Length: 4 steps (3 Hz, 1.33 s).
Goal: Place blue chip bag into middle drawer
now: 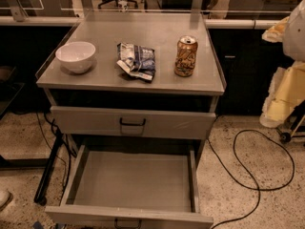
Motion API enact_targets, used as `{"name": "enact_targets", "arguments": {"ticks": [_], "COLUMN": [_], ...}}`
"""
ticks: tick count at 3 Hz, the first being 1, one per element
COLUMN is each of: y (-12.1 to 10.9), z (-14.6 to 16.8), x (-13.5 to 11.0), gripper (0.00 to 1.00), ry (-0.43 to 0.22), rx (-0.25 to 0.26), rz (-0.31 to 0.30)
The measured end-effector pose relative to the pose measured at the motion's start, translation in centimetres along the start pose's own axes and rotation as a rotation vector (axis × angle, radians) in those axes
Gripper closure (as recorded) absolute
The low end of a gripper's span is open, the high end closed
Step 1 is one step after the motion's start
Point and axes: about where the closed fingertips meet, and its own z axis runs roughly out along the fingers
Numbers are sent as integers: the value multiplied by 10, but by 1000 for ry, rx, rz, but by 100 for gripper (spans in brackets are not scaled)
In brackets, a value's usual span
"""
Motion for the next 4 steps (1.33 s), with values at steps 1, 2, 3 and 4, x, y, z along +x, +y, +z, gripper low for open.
{"name": "enact_targets", "arguments": {"ticks": [1, 2, 3, 4], "y": [0, -7, -10, -10], "z": [0, 1, -3, -4], "x": [0, -20, -50, -53], "gripper": [0, 0, 0, 0], "ry": [0, -2, -31, -34], "rx": [0, -5, -30, -31], "rz": [0, -46, -117, -123]}}
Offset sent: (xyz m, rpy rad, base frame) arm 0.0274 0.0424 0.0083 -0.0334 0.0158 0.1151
